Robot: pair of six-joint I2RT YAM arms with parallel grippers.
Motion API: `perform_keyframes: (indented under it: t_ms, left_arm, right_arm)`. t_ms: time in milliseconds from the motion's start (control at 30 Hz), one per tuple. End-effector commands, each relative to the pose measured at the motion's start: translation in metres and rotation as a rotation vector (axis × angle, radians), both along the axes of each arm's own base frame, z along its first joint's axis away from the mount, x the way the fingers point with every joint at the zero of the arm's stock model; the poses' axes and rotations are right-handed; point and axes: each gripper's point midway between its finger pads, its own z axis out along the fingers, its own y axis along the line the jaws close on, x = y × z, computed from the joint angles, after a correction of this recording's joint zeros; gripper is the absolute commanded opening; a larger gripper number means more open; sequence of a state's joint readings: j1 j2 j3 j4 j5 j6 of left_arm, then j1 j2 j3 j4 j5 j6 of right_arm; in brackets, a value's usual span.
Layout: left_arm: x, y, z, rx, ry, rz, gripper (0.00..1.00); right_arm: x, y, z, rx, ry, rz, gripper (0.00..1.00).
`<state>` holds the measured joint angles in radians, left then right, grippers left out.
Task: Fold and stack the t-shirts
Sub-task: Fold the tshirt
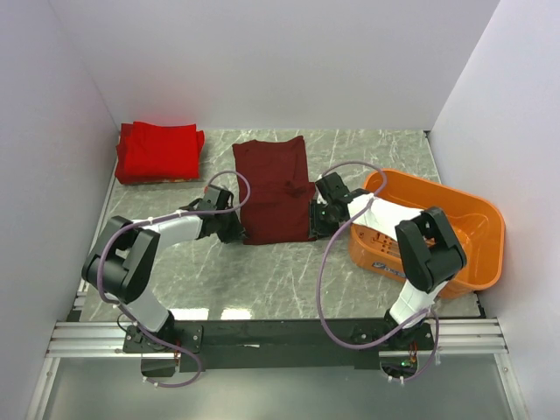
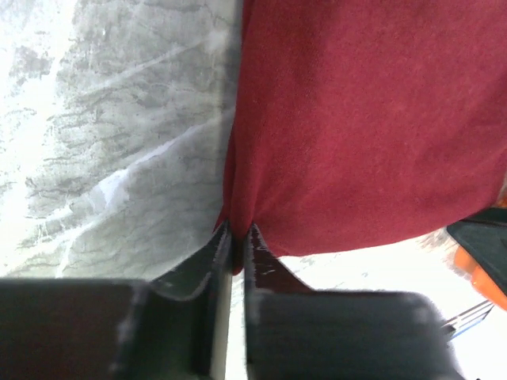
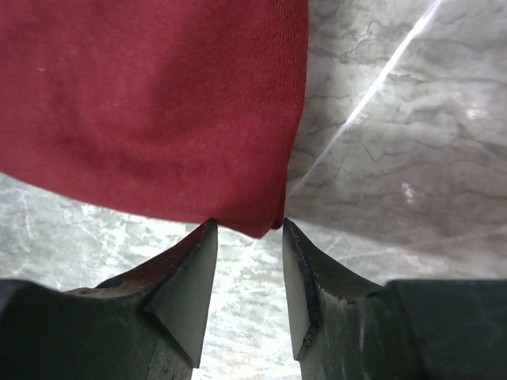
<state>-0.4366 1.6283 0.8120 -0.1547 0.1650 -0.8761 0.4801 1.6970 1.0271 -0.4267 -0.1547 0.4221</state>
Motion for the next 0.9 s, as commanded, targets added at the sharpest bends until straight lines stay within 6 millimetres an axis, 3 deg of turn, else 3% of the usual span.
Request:
perform_keyframes:
  t_ms: [0, 33, 133, 200, 233, 267, 333, 467, 533, 600, 633, 733, 833, 867]
  left_arm:
    - [0.002, -0.002, 0.003, 0.013, -0.012, -0.004, 0.05]
    - [0.000, 0.001, 0.001, 0.025, -0.001, 0.006, 0.01]
    - [-0.007, 0.007, -0.003, 0.043, 0.007, 0.024, 0.01]
    - [-0.014, 0.009, -0.003, 0.041, 0.012, 0.021, 0.01]
    - [-0.017, 0.009, -0.003, 0.040, 0.015, 0.026, 0.01]
    - [-0.026, 0.010, -0.006, 0.047, 0.029, 0.021, 0.01]
    - [-0.034, 0.013, -0.003, 0.066, 0.025, 0.038, 0.01]
    - [-0.077, 0.022, -0.005, 0.128, 0.078, 0.037, 0.01]
    - [-0.093, 0.030, 0.008, 0.129, 0.084, 0.057, 0.01]
    - [-0.100, 0.032, 0.029, 0.096, 0.044, 0.058, 0.01]
    - [-0.104, 0.042, 0.031, 0.132, 0.041, 0.077, 0.01]
    - [-0.091, 0.045, 0.063, 0.114, -0.073, 0.107, 0.01]
    - [-0.069, 0.040, 0.090, 0.093, -0.171, 0.121, 0.01]
    - [-0.056, 0.035, 0.107, 0.081, -0.211, 0.130, 0.01]
  right_arm:
    - [0.007, 0.013, 0.001, 0.042, -0.013, 0.012, 0.45]
    - [0.007, 0.014, -0.001, 0.044, -0.007, 0.012, 0.43]
    - [0.004, 0.018, -0.005, 0.048, 0.003, 0.019, 0.38]
    - [-0.003, 0.019, -0.009, 0.043, 0.019, 0.035, 0.22]
    - [-0.011, 0.019, -0.013, 0.039, 0.034, 0.043, 0.05]
    - [-0.015, 0.019, -0.013, 0.039, 0.040, 0.052, 0.00]
    - [-0.030, 0.022, -0.010, 0.037, 0.047, 0.077, 0.00]
    - [-0.072, 0.022, -0.004, 0.028, 0.074, 0.128, 0.00]
    - [-0.090, 0.024, 0.011, 0.030, 0.060, 0.161, 0.00]
    - [-0.097, 0.022, 0.025, 0.037, 0.037, 0.169, 0.00]
    - [-0.096, 0.023, 0.031, 0.042, 0.020, 0.170, 0.00]
    - [-0.082, 0.025, 0.058, 0.063, -0.074, 0.163, 0.00]
    - [-0.064, 0.030, 0.089, 0.073, -0.167, 0.166, 0.00]
    - [-0.060, 0.032, 0.095, 0.070, -0.190, 0.181, 0.00]
